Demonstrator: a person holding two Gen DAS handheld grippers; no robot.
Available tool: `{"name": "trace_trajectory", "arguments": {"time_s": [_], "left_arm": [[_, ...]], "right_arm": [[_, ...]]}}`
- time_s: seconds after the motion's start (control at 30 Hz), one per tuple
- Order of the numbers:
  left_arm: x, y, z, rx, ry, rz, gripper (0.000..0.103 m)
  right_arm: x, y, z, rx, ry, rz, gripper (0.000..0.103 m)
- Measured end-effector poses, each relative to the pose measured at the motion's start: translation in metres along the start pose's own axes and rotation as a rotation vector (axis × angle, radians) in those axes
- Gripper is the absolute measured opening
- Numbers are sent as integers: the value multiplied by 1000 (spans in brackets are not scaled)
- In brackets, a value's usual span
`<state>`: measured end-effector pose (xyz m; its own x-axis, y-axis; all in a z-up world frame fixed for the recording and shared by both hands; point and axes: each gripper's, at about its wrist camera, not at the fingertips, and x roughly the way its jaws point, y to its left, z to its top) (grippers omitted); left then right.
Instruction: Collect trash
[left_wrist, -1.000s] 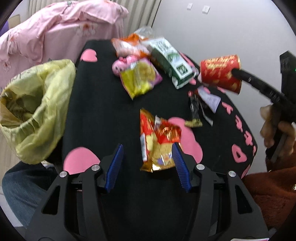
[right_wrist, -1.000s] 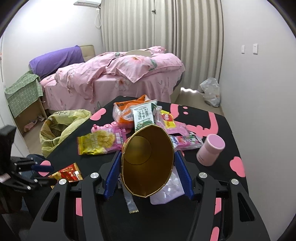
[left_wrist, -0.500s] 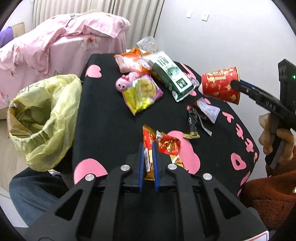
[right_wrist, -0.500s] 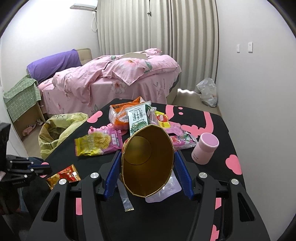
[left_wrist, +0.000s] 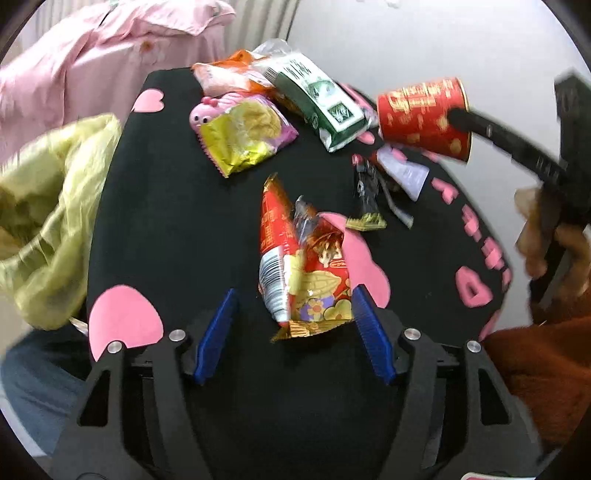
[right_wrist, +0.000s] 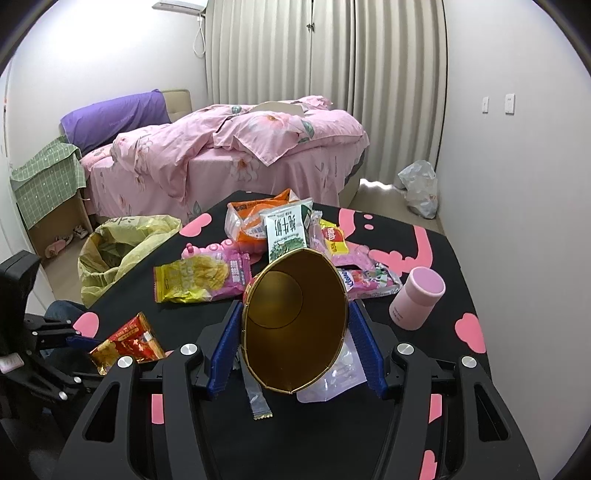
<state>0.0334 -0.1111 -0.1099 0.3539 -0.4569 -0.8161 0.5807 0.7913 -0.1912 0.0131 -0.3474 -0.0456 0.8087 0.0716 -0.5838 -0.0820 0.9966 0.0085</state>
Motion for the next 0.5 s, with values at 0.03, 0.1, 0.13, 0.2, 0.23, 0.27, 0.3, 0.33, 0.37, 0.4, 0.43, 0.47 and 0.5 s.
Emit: {"name": "trace_trajectory", "arguments": {"time_s": [0.03, 0.1, 0.13, 0.2, 0.23, 0.27, 0.3, 0.33, 0.37, 0.4, 0.43, 0.47, 0.5], "left_arm": [[1, -3, 0, 11, 0, 17, 61], [2, -3, 0, 8, -9, 34, 58], [2, -2, 0, 4, -13, 39, 50], [0, 4, 0, -30, -22, 20, 39], [-1, 7, 0, -49, -30, 9, 28], [-3, 11, 0, -70, -39, 0, 25], [-6, 14, 0, -87, -55, -2, 24], [-9, 16, 1, -98, -71, 4, 22], [-12, 17, 1, -107, -83, 10, 19], [-14, 20, 2, -117, -96, 13, 18], [-16, 21, 2, -125, -104, 14, 18], [-17, 23, 2, -132, -109, 15, 18], [-18, 24, 2, -138, -114, 17, 18]], "right_arm": [[1, 0, -1, -1, 1, -1, 55], [2, 0, -2, -4, 2, -5, 55], [2, -1, -2, -6, 1, -7, 55], [2, -2, -4, -5, 0, -11, 55], [2, -3, -4, -1, 2, -11, 55], [3, -3, -5, 2, 2, -11, 55], [3, -4, -5, 5, 3, -11, 55], [3, -5, -6, 8, 4, -11, 55], [4, -5, -6, 10, 5, -10, 55], [4, -5, -7, 11, 6, -9, 55], [5, -4, -7, 11, 9, -8, 55], [5, -4, -8, 10, 10, -7, 55], [6, -3, -8, 9, 11, -7, 55]]}}
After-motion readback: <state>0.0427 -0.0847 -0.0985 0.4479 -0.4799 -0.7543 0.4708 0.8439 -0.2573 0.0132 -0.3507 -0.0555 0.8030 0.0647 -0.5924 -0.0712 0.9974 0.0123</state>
